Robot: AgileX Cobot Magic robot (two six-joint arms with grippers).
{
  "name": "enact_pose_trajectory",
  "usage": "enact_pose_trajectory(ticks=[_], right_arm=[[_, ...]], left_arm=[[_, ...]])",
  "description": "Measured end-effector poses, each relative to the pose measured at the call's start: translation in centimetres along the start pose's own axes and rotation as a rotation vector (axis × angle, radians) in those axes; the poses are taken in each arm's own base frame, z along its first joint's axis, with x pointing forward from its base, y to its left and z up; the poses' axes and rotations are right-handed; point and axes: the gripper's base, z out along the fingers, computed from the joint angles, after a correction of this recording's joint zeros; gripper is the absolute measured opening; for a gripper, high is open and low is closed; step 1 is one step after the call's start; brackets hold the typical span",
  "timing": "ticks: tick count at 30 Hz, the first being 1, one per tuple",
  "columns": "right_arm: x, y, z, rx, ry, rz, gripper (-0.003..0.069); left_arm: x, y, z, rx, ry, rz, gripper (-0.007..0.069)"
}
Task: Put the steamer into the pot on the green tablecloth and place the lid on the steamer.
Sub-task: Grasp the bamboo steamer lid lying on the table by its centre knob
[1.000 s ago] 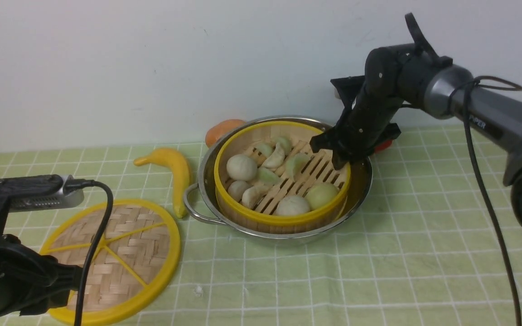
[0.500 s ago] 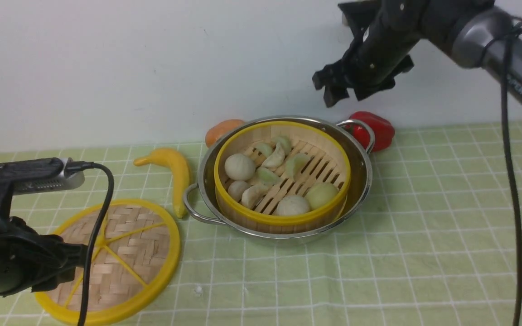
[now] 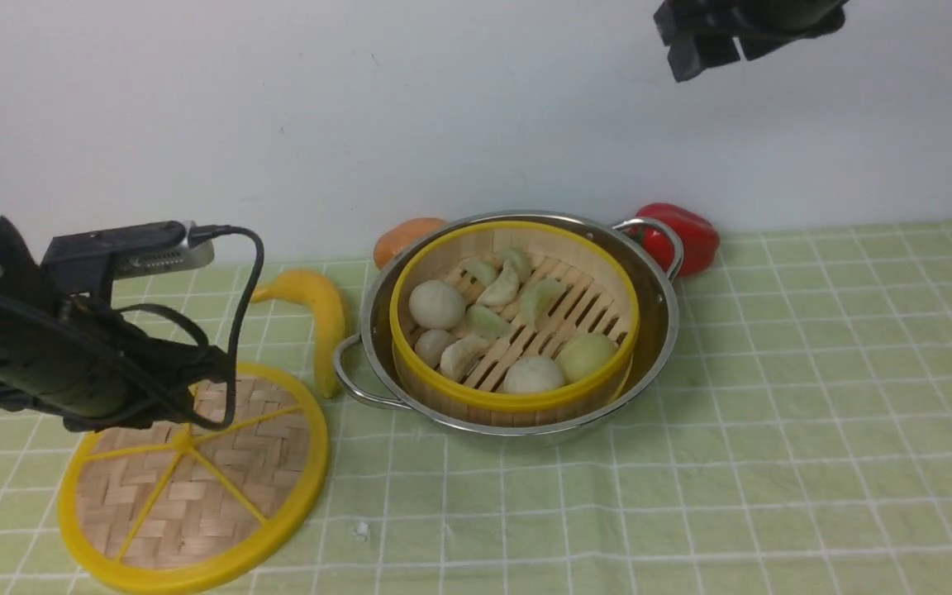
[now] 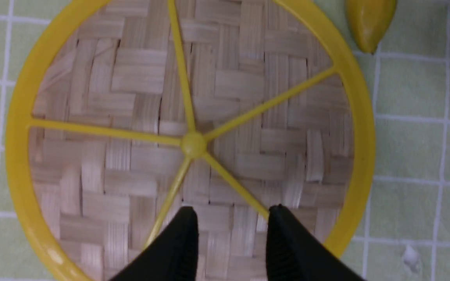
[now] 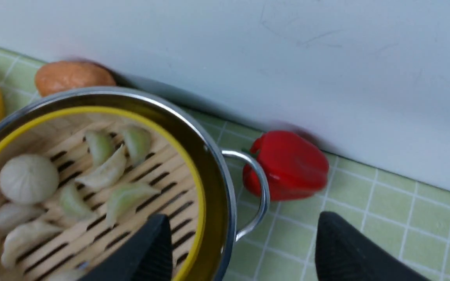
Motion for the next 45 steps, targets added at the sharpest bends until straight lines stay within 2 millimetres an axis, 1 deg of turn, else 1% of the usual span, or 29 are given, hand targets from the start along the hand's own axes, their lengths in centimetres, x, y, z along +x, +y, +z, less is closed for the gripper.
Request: enact_pose_trajectory(ticks=[1,5,7,8,9,11,12,13,14,15,16,18,19,21,24,27,29,33,35,36,37,38,39,40,41,42,43,44,45], right_arm=[[0.9,-0.1,-2.0,0.0,0.002,-0.008,0.0474],[4.3,-0.4,-5.8,0.002,0.035,-0.027,0.0448],[5.2,-0.5,-7.1,0.002,0.035,-0.031,0.0438],[6.6,-0.7,-9.2,0.001,0.022,-0.034,0.0424],[7.3,-0.7,-10.4,0.001,0.009,-0.034,0.0414],[8.5,-0.9,-12.5,-0.001,-0.018,-0.035,0.0393],[8.6,-0.9,-12.8,-0.001,-0.022,-0.035,0.0393],[9.5,-1.0,-14.2,-0.002,-0.045,-0.035,0.0377],[9.7,-1.0,-14.6,-0.003,-0.051,-0.034,0.0372],[10.3,-1.0,-15.5,-0.004,-0.066,-0.034,0.0362],[11.1,-1.1,-17.0,-0.005,-0.095,-0.034,0.0344],[11.6,-1.2,-17.8,-0.006,-0.112,-0.033,0.0334],[12.0,-1.2,-18.9,-0.008,-0.136,-0.033,0.032],[12.4,-1.3,-19.9,-0.009,-0.164,-0.032,0.0303],[12.7,-1.3,-20.6,-0.01,-0.182,-0.032,0.0284],[12.8,-1.3,-20.7,-0.01,-0.185,-0.032,0.0272],[12.8,-1.3,-20.7,-0.01,-0.185,-0.032,0.0262],[12.8,-1.4,-20.7,-0.002,-0.184,-0.034,0.0254],[12.8,-1.6,-20.7,0.024,-0.186,-0.045,0.0253],[12.8,-1.7,-20.7,0.026,-0.186,-0.046,0.0253],[12.8,-1.8,-20.7,0.04,-0.187,-0.05,0.0253],[12.8,-2.0,-20.9,0.062,-0.192,-0.057,0.0252],[12.8,-2.0,-20.9,0.067,-0.192,-0.059,0.0252],[12.9,-2.1,-21.0,0.078,-0.196,-0.062,0.0252],[13.0,-2.3,-21.4,0.089,-0.206,-0.063,0.0252],[13.0,-2.3,-21.4,0.092,-0.207,-0.064,0.0252],[13.0,-2.3,-21.6,0.092,-0.212,-0.064,0.0252],[13.2,-2.3,-21.9,0.093,-0.221,-0.064,0.0252],[13.3,-2.4,-22.1,0.094,-0.226,-0.064,0.0252]], left_arm=[[-0.7,-0.1,0.6,-0.001,0.009,0.0,0.0243],[-1.8,0.0,2.5,-0.01,0.053,0.005,0.0243],[-1.8,0.0,3.2,-0.017,0.066,0.009,0.0243],[-1.7,0.2,3.9,-0.034,0.087,0.018,0.0243],[-1.7,0.3,4.3,-0.047,0.097,0.021,0.0243],[-1.6,0.6,5.0,-0.071,0.113,0.015,0.0243],[-1.6,0.6,5.0,-0.073,0.113,0.014,0.0243],[-1.6,0.8,5.3,-0.093,0.12,0.004,0.0243],[-1.5,0.8,5.4,-0.095,0.121,0.003,0.0243],[-1.5,0.9,5.5,-0.105,0.124,-0.003,0.0243],[-1.5,1.0,5.8,-0.111,0.131,-0.014,0.0243],[-1.4,1.0,6.0,-0.113,0.136,-0.02,0.0243],[-1.3,1.0,6.4,-0.114,0.145,-0.024,0.0243],[-1.2,1.0,6.9,-0.116,0.16,-0.024,0.0243],[-1.2,1.1,7.2,-0.116,0.168,-0.025,0.0242],[-1.2,1.0,7.2,-0.114,0.167,-0.03,0.0215],[-1.2,1.0,7.1,-0.111,0.171,-0.037,0.0129],[-1.2,1.0,6.8,-0.118,0.177,-0.032,0.0117],[-1.4,1.3,5.5,-0.159,0.207,0.003,0.0116],[-1.5,1.3,5.3,-0.16,0.207,0.002,0.0116],[-2.0,1.4,4.2,-0.181,0.201,0.016,0.0116],[-3.2,1.6,2.0,-0.223,0.174,0.03,0.0116],[-3.5,1.6,1.6,-0.225,0.16,0.033,0.0116],[-4.2,1.6,0.3,-0.242,0.14,0.031,0.0116],[-6.3,1.4,-3.5,-0.266,0.053,0.032,0.0116],[-6.6,1.4,-3.9,-0.269,0.045,0.031,0.0116],[-7.4,1.2,-5.4,-0.272,0.012,0.035,0.0116],[-8.8,0.3,-8.3,-0.27,-0.046,0.059,0.0116],[-9.7,-0.3,-9.9,-0.256,-0.091,0.073,0.0116]])
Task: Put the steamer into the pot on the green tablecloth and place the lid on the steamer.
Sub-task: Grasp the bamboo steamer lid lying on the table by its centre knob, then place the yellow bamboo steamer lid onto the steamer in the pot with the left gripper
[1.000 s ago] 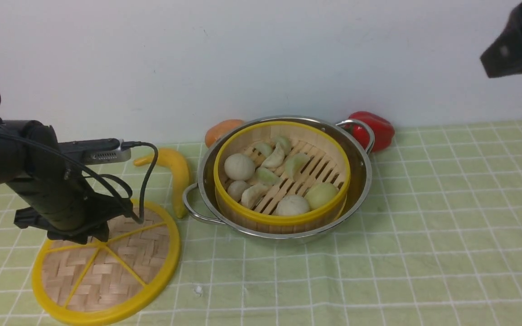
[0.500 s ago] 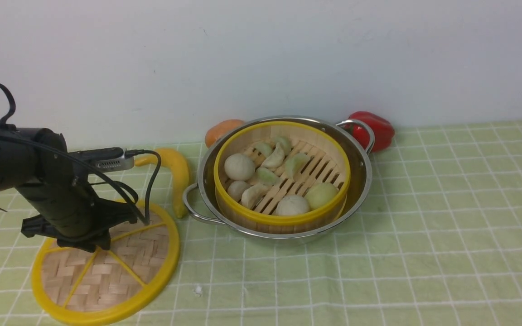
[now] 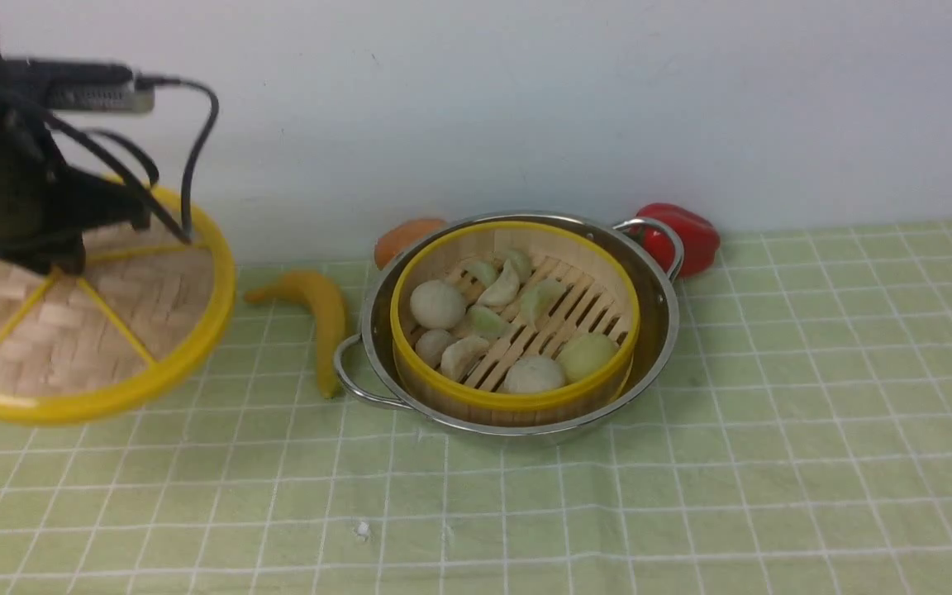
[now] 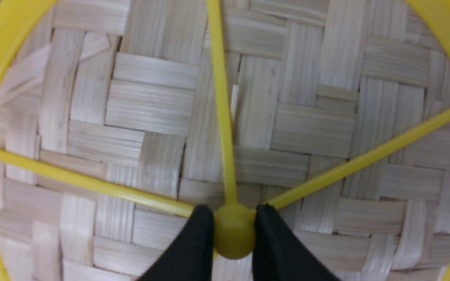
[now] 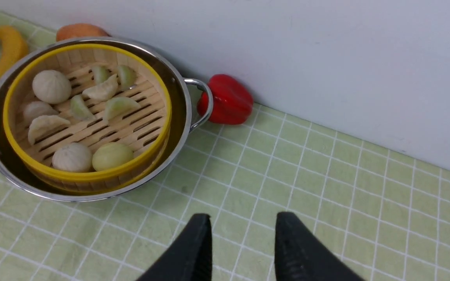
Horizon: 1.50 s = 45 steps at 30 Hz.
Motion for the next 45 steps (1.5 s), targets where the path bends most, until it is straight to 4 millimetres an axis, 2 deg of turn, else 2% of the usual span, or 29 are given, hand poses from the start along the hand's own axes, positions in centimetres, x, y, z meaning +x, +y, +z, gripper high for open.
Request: enact_pose_trajectory(ticks=[1,2,3,4,6,7,8,9,10,12,14,16,17,20,26,33,37,39,40,45], right_arm=[[0.0,0.0,-0.1,0.0,-0.001,0.0,0.0252],[0.1,0.0,-0.3,0.0,-0.008,0.001,0.0252],[0.1,0.0,-0.4,0.0,-0.01,0.001,0.0252],[0.1,-0.1,-0.5,0.0,-0.012,0.001,0.0252],[0.1,-0.1,-0.5,0.0,-0.013,0.002,0.0252],[0.1,-0.1,-0.5,0.0,-0.013,0.002,0.0252],[0.1,-0.1,-0.5,0.0,-0.013,0.002,0.0252],[0.1,0.0,-0.5,-0.002,-0.012,0.002,0.0252],[0.1,0.0,-0.5,-0.003,-0.01,0.003,0.0252],[0.2,0.0,-0.4,-0.004,-0.009,0.003,0.0252],[0.2,0.0,-0.4,-0.005,-0.008,0.003,0.0252],[0.2,0.0,-0.4,-0.008,-0.008,0.004,0.0252],[0.2,0.0,-0.4,-0.009,-0.008,0.005,0.0252],[0.2,0.2,-0.4,-0.022,-0.007,0.011,0.0252],[0.2,0.3,-0.4,-0.043,-0.006,0.021,0.0252],[0.2,0.4,-0.4,-0.046,-0.005,0.022,0.0252],[0.2,0.4,-0.4,-0.046,-0.005,0.022,0.0252],[0.2,0.4,-0.4,-0.047,-0.004,0.022,0.0252],[0.2,0.4,-0.4,-0.047,-0.004,0.022,0.0252],[0.5,0.4,-0.1,-0.046,0.008,0.021,0.0252]], left_arm=[[-0.4,-0.2,-0.6,0.008,-0.013,0.006,0.0116],[-1.6,-1.7,-2.6,0.063,-0.067,0.042,0.0116],[-2.2,-2.5,-3.2,0.094,-0.094,0.053,0.0116],[-3.0,-4.4,-4.1,0.145,-0.127,0.09,0.0116],[-3.5,-6.0,-4.4,0.181,-0.145,0.118,0.0116],[-4.1,-8.9,-4.0,0.227,-0.152,0.169,0.0116],[-4.1,-9.6,-4.0,0.234,-0.152,0.183,0.0116],[-4.2,-12.6,-2.9,0.258,-0.137,0.235,0.0116],[-4.1,-14.5,-2.0,0.269,-0.12,0.262,0.0116],[-3.9,-17.1,-0.4,0.281,-0.088,0.301,0.0116],[-3.2,-20.8,1.9,0.293,-0.041,0.36,0.0116],[-3.0,-22.9,3.0,0.303,-0.033,0.386,0.0116],[-2.9,-23.3,3.1,0.305,-0.032,0.391,0.0116],[-3.0,-25.9,4.1,0.326,-0.052,0.412,0.0116],[-2.9,-27.5,4.6,0.343,-0.059,0.416,0.0116],[-2.8,-27.5,4.4,0.362,-0.053,0.398,0.0116],[-3.0,-27.3,3.4,0.389,-0.064,0.387,0.0116],[-3.0,-26.7,1.8,0.407,-0.077,0.378,0.0116],[-3.0,-26.7,1.6,0.408,-0.078,0.378,0.0116],[-2.3,-24.8,-2.5,0.428,-0.109,0.364,0.0116]])
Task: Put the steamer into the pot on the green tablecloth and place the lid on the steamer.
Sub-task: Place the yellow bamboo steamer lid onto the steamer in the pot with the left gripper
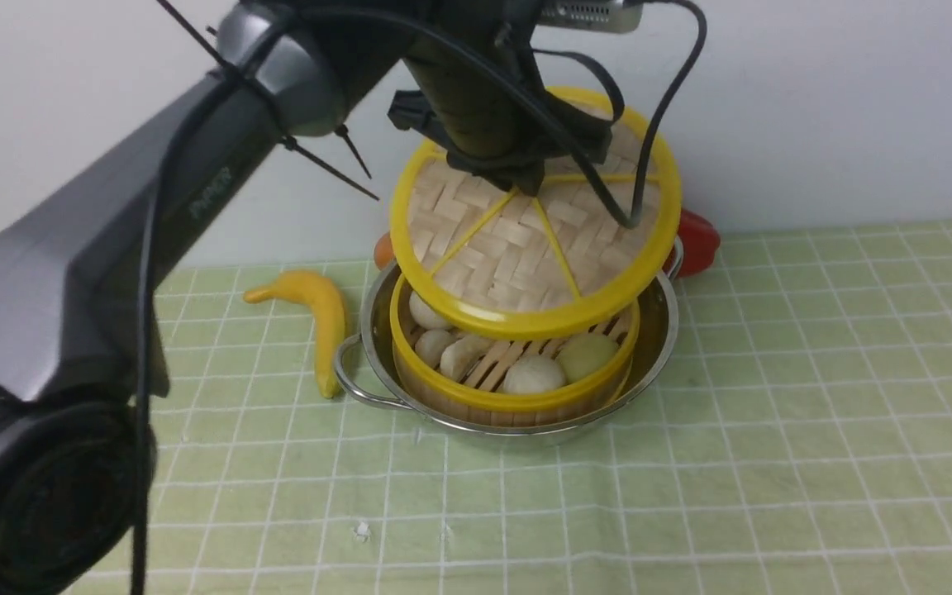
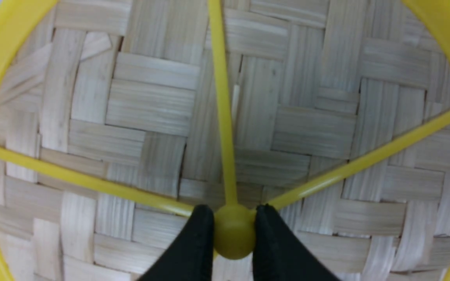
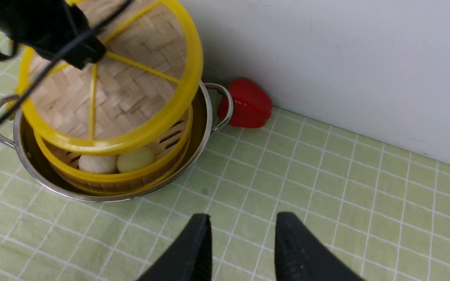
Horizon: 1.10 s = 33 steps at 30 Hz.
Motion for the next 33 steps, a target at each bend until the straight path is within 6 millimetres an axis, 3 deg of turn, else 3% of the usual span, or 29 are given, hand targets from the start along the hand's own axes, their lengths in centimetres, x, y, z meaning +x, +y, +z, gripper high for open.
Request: enact_pose_trajectory(ticks=[3,6,8,12,17,33], right_arm=[[0.4,0.0,0.6,0.0,0.025,-0.003,0.0252],[0.7,0.0,0.8,0.001,0.037,-0.003,0.0252],[0.7,0.0,0.8,0.001,0.037,-0.003,0.0252],[0.7,0.0,0.8,0.001,0.037,-0.003,0.0252],[0.7,0.0,0.8,0.001,0.037,-0.003,0.0252],[0.6,0.1,0.8,-0.003,0.036,-0.002,0.0252]], left_arm=[[0.4,-0.1,-1.5,0.0,-0.01,-0.002,0.0116],[0.5,-0.1,-1.4,-0.002,-0.003,-0.006,0.0116],[0.6,-0.1,-0.8,-0.009,0.009,-0.003,0.0116],[1.1,0.0,2.8,-0.051,0.074,0.014,0.0116],[1.7,0.3,5.9,-0.105,0.131,0.04,0.0116],[2.5,0.7,9.0,-0.161,0.184,0.07,0.0116]])
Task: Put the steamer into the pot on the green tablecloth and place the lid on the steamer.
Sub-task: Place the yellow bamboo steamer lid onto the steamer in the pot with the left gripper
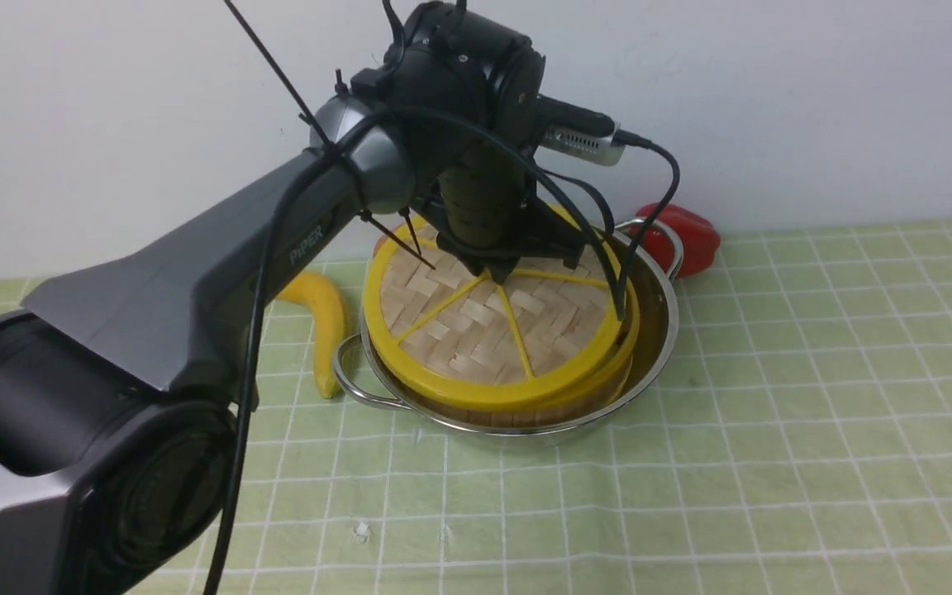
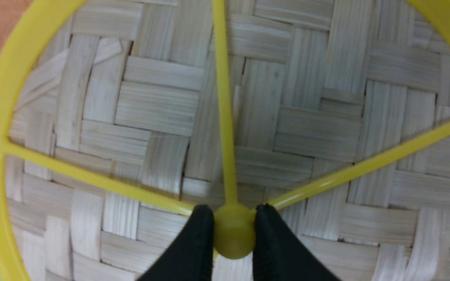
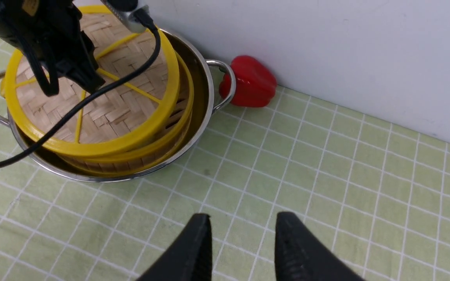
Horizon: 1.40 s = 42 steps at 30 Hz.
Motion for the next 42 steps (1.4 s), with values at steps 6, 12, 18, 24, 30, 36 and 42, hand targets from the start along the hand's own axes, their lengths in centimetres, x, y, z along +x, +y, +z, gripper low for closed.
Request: enact_pose_trajectory(ticks=[6,12,18,24,30,36,42], right_arm=[[0.0,0.0,0.0,0.0,0.0,0.0,0.0252],[0.0,0.0,0.0,0.0,0.0,0.0,0.0252],[0.0,0.0,0.0,0.0,0.0,0.0,0.0252],[0.0,0.0,0.0,0.0,0.0,0.0,0.0252],[0.0,0.0,0.0,0.0,0.0,0.0,0.0252],[0.0,0.0,0.0,-0.001,0.0,0.0,0.0252],[0.0,0.0,0.0,-0.001,0.0,0.0,0.0252]], left_arm=[[-0.2,-0.1,0.3,0.004,-0.022,0.001,0.0116],[-0.5,-0.1,0.3,0.008,-0.048,0.003,0.0116],[-0.5,-0.1,0.3,0.005,-0.05,0.004,0.0116],[-0.6,-0.2,0.3,0.009,-0.064,0.003,0.0116],[-0.7,-0.5,0.6,0.041,-0.068,0.005,0.0116],[-0.6,-0.9,2.2,0.043,-0.051,0.016,0.0116],[-0.6,-0.9,2.2,0.033,-0.053,0.026,0.0116]])
